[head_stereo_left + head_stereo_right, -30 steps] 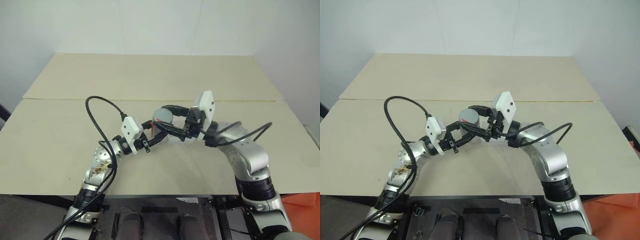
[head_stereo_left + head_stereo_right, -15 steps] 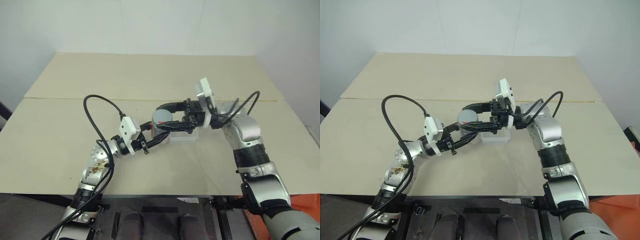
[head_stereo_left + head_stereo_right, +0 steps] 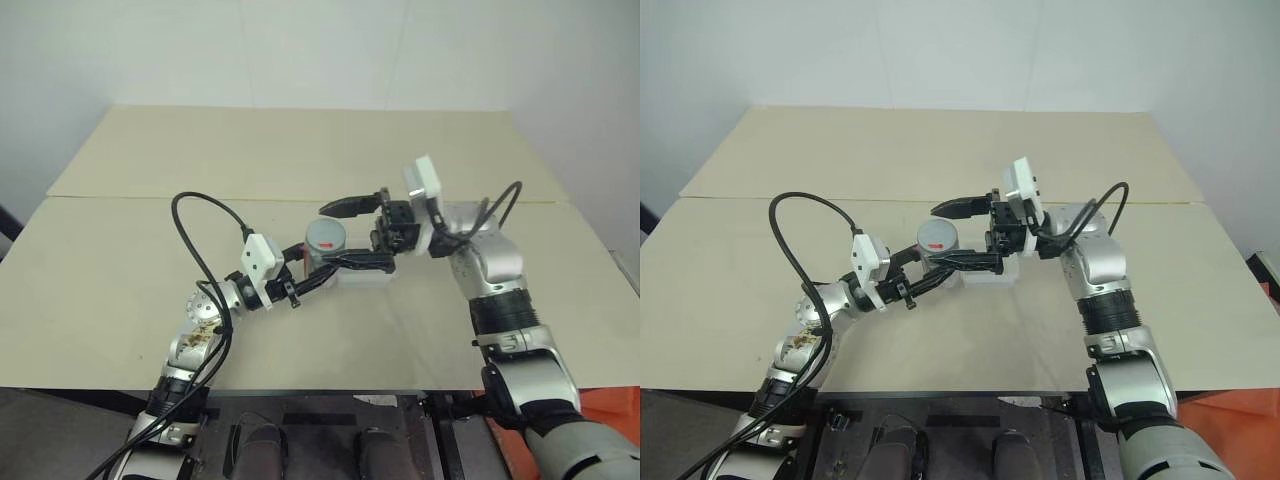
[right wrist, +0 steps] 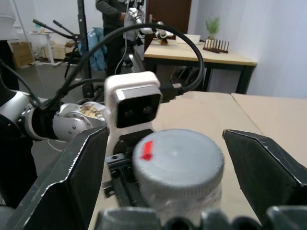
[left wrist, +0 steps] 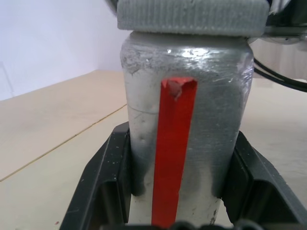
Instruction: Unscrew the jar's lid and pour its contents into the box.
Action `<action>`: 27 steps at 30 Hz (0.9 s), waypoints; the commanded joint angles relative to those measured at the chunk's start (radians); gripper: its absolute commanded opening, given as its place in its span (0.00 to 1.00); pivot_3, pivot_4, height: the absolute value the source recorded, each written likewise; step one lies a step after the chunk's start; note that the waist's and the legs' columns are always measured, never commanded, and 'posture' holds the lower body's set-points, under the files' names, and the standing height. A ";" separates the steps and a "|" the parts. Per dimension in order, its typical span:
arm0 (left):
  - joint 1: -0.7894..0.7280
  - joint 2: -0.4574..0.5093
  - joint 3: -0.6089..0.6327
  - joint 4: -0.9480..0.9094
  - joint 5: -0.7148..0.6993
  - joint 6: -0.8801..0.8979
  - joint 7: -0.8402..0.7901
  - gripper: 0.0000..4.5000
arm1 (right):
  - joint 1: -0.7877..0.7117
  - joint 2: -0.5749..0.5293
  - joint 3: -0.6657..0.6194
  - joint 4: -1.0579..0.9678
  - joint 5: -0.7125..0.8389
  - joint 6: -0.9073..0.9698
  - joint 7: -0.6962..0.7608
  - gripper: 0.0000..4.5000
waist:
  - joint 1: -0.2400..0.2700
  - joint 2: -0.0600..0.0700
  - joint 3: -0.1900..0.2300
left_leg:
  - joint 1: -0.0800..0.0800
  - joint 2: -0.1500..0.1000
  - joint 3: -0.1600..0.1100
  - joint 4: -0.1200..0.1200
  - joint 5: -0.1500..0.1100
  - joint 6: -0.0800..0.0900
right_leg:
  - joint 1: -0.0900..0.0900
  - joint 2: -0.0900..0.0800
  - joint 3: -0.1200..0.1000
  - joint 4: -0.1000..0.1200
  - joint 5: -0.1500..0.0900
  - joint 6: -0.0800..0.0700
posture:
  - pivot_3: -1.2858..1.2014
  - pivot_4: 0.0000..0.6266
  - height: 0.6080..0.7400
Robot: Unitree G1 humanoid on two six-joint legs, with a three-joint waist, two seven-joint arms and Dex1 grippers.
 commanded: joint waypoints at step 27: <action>-0.027 -0.024 0.044 -0.009 0.036 -0.016 0.089 0.47 | 0.301 0.152 0.086 -0.668 -0.193 0.235 -0.863 0.99 | -0.002 0.000 0.000 | 0.000 0.000 0.000 0.000 0.000 0.000 | -0.001 0.000 0.000 0.001 0.000 0.000 | 0.52 0.24 1.00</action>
